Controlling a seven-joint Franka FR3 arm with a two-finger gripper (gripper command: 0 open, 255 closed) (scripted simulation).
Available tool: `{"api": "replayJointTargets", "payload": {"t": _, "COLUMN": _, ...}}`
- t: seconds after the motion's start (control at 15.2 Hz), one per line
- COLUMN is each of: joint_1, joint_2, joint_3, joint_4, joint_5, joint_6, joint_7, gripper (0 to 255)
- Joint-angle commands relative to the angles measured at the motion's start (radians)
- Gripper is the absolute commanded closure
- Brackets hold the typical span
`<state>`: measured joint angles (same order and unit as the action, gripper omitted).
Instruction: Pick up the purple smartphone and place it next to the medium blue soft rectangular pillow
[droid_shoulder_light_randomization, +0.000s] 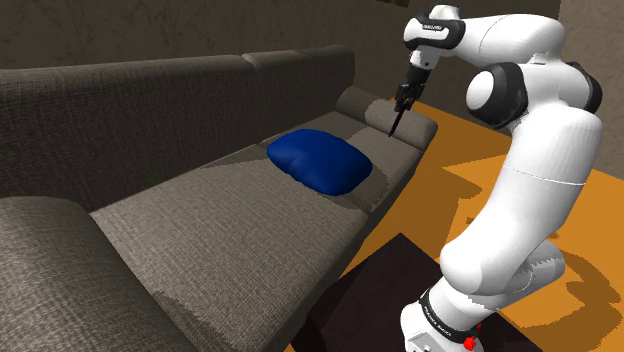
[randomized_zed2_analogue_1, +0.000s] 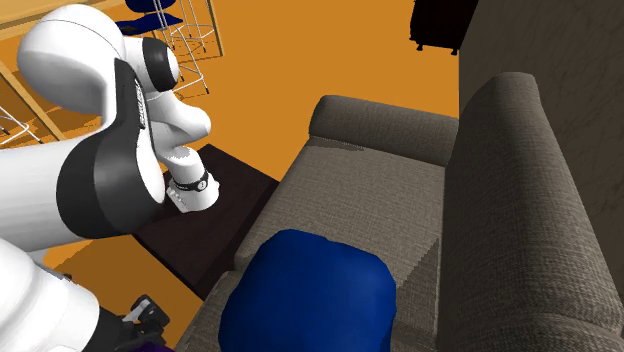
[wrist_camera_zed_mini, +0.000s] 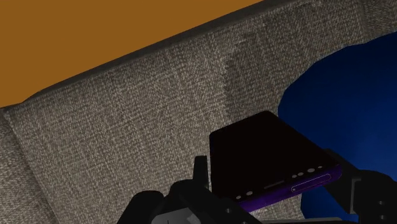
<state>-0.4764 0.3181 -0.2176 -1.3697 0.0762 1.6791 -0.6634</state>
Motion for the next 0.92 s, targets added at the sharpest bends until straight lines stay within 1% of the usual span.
{"api": "replayJointTargets", "payload": {"t": 0.0, "joint_1": 0.002, "joint_2": -0.004, "joint_3": 0.000, "joint_4": -0.035, "joint_5": -0.001, "joint_6": 0.031, "joint_7": -0.001, "gripper": 255}}
{"api": "replayJointTargets", "payload": {"t": 0.86, "joint_1": 0.007, "joint_2": 0.000, "joint_3": 0.003, "joint_4": -0.204, "joint_5": 0.002, "joint_6": 0.204, "joint_7": -0.005, "gripper": 255}}
